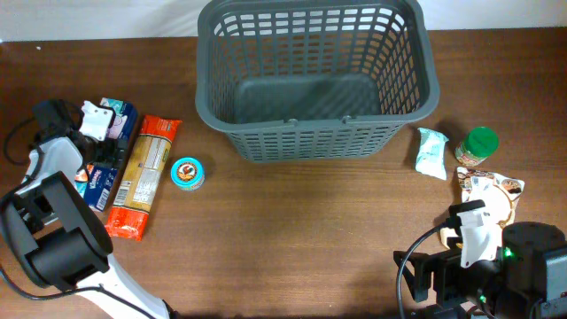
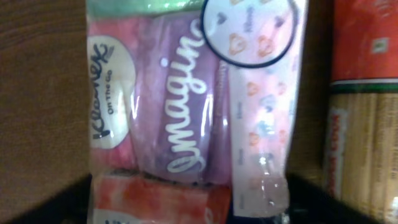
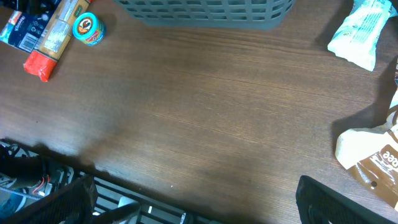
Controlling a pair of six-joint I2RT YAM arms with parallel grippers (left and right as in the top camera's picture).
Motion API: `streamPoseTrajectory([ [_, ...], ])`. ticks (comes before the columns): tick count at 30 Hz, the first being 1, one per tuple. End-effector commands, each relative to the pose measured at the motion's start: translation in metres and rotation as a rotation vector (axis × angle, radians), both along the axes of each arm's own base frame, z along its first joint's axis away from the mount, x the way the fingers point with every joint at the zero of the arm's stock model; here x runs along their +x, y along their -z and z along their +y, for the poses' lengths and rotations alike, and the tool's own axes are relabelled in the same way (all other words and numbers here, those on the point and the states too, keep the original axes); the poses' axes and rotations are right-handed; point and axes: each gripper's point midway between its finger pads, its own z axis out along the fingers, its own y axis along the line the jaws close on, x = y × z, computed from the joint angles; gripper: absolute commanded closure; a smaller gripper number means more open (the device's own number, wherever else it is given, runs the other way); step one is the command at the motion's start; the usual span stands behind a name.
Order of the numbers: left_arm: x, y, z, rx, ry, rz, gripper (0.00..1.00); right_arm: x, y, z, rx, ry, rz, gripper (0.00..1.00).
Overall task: Pack container
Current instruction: 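Grasp the Kleenex tissue multipack with the left gripper, then carry the tissue pack into the basket and release it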
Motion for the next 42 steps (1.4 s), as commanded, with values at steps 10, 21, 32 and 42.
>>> streamPoseTrajectory([
  [10,0.001,0.001,0.006,0.027,-0.024,0.011,0.57,-0.001,0.001,0.001,0.004,-0.001,0.0,0.01],
  [21,0.044,-0.183,-0.003,0.038,0.001,-0.297,0.64,0.0,0.0,0.001,0.004,-0.002,-0.006,0.01],
  [32,0.026,-0.408,-0.234,0.118,0.598,-0.737,0.68,0.005,-0.004,0.002,0.01,-0.003,-0.032,0.01],
  [42,0.007,-0.387,-0.427,0.241,1.03,-0.744,0.68,-0.002,0.001,0.001,0.0,-0.006,0.003,0.01],
])
